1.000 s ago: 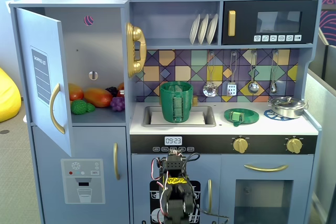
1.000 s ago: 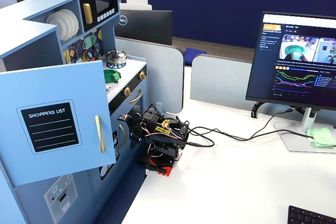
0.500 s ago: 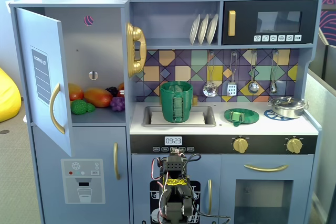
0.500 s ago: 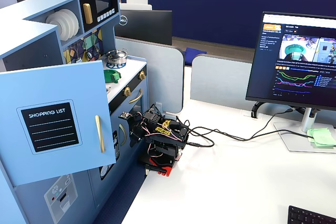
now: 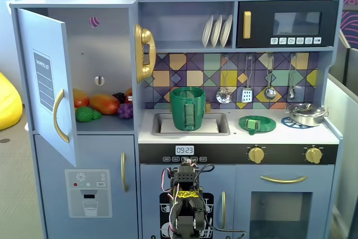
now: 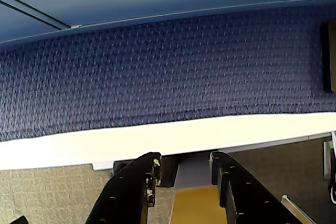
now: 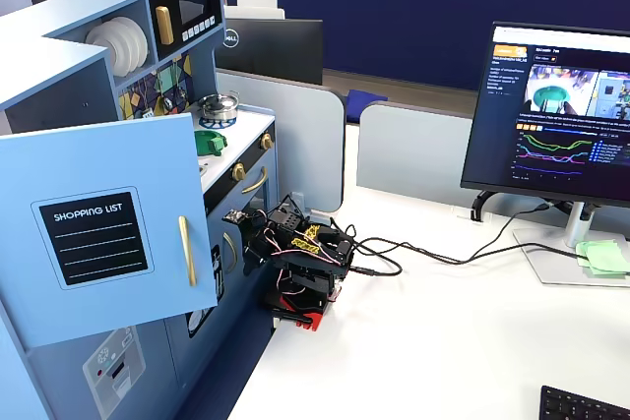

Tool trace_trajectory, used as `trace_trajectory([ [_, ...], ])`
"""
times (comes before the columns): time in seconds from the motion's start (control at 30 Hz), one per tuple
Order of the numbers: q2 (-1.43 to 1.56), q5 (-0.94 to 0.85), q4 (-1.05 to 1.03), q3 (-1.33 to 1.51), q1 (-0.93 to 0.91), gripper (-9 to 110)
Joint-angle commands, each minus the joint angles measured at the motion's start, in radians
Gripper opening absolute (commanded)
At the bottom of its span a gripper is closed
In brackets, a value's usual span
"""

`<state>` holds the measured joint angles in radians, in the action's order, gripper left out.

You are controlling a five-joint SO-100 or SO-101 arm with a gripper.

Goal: Take off the lid from the green recipient and place it on the counter

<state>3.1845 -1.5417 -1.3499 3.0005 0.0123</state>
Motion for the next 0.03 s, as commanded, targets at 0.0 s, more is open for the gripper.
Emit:
trace_trajectory([
  [0.0,-0.006,0.029,-0.183,-0.005,-0.020,2],
])
